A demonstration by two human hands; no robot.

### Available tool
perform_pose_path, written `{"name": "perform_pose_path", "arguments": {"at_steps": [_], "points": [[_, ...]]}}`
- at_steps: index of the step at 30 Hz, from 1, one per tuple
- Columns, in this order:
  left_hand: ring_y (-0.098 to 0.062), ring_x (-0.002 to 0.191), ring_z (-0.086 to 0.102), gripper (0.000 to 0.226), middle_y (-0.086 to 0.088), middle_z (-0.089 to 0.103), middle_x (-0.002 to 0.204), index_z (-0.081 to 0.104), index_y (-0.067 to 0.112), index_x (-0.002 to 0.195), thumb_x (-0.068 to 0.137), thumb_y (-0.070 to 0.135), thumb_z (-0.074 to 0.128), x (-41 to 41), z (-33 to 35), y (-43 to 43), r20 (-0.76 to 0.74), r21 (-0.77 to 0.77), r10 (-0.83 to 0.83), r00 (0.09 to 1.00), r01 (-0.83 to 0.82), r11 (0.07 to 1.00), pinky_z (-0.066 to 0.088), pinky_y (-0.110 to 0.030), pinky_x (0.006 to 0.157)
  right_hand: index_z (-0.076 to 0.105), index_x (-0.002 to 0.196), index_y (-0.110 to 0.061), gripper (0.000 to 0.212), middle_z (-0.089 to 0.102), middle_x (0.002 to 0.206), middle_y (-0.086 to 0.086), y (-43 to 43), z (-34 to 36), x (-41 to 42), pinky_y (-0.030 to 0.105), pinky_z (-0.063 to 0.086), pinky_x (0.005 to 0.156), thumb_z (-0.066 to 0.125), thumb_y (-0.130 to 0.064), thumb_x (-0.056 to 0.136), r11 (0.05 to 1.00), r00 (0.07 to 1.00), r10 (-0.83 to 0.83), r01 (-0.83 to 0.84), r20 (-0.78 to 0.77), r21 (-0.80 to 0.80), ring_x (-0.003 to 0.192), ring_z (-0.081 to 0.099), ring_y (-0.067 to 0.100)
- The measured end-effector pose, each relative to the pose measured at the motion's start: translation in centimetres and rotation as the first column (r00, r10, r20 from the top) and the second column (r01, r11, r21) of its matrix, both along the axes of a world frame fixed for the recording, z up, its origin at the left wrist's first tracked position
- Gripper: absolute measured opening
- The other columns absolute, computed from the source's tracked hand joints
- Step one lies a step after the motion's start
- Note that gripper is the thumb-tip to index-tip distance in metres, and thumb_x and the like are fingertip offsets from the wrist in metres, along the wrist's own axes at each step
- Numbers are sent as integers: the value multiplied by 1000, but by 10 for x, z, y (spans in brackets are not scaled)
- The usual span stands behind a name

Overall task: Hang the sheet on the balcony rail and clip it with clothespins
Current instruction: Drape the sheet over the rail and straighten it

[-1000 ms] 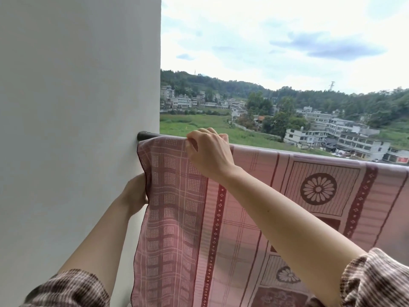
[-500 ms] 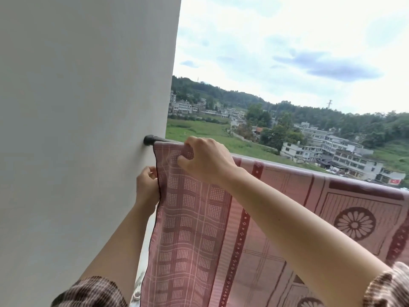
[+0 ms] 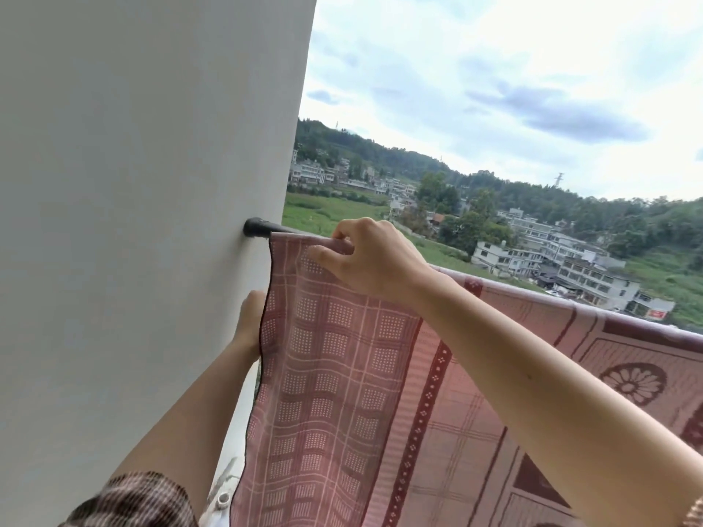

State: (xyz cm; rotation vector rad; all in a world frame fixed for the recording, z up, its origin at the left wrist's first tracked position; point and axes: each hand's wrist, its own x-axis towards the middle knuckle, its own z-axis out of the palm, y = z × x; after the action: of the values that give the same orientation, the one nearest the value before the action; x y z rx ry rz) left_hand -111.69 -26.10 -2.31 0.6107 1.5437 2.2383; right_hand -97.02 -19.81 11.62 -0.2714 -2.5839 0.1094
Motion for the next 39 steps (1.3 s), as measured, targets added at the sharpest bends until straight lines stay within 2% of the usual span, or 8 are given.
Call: {"name": "perform_pose_path", "arguments": {"at_steps": [3, 7, 12, 18, 21, 26, 34, 39], "points": [[1, 38, 41, 57, 14, 46, 37, 55, 18, 36, 83, -13, 45, -10, 7, -2, -129, 79, 119, 984, -109, 991, 37, -18, 43, 65, 87, -15, 30, 63, 67, -2, -1, 5, -2, 31, 52, 60, 56, -44, 89, 998, 999, 23, -21, 34, -59, 54, 55, 15], [6, 39, 42, 45, 18, 52, 39, 64, 26, 38, 77, 4, 66, -18, -9, -21, -372, -129, 69, 926, -125, 984, 37, -17, 45, 69, 90, -7, 18, 67, 74, 5, -6, 9, -6, 32, 49, 54, 58, -21, 84, 995, 999, 22, -17, 47, -100, 56, 50, 15], [-18, 63, 61, 7, -11, 71, 76, 75, 2, 79, 80, 2, 68, -15, -21, -41, -241, -176, -85, 967, 42, 983, 53, -27, 61, 70, 101, -23, 22, 67, 98, -2, -44, 7, -26, 42, 52, 79, 55, -25, 84, 987, 979, 157, -159, 131, 8, 87, 59, 17], [-14, 67, 66, 17, -6, 70, 77, 71, 0, 91, 78, 11, 70, -17, -26, -53, -118, -127, -142, 983, 127, 984, 56, -30, 71, 47, 77, -18, 28, 42, 70, -4, -73, -14, -60, 38, 39, 83, 54, -40, 92, 704, 892, -99, -250, 441, 665, 82, 51, 22], [-11, 67, 67, 14, -1, 72, 73, 71, 2, 91, 78, 5, 71, -15, -24, -55, -114, -88, -108, 988, 99, 991, 54, -24, 64, 54, 96, -16, 28, 40, 68, -6, -67, -15, -60, 28, 36, 57, 57, -43, 90, 713, 854, -216, -193, 473, 674, 71, 49, 18], [-8, 64, 65, 11, 1, 70, 70, 71, 6, 85, 78, 13, 74, -5, -24, -59, -157, -47, -71, 985, 64, 997, 52, -20, 55, 31, 59, -16, 38, 35, 59, -6, -63, -20, -61, 28, 34, 56, 52, -8, 90, 682, 878, -245, -146, 412, 717, 51, 34, 11], [-11, 49, 51, 30, 7, 53, 43, 53, 9, 63, 90, 21, 54, 11, -41, -40, -93, -530, -370, 924, 269, 804, 51, -25, 56, 22, 57, -18, 41, 30, 56, -5, -51, -27, -56, 30, 44, 72, 44, 0, 87, 625, 936, -130, -179, 328, 760, 60, 44, 19], [-6, 44, 61, 20, 2, 65, 52, 68, 0, 88, 86, 20, 66, -13, -36, -54, 97, -215, -225, 970, 241, 947, 55, -23, 52, 26, 56, -21, 39, 32, 57, -7, -49, -26, -56, 30, 47, 78, 47, -4, 84, 676, 934, -89, -199, 347, 709, 64, 45, 18]]}}
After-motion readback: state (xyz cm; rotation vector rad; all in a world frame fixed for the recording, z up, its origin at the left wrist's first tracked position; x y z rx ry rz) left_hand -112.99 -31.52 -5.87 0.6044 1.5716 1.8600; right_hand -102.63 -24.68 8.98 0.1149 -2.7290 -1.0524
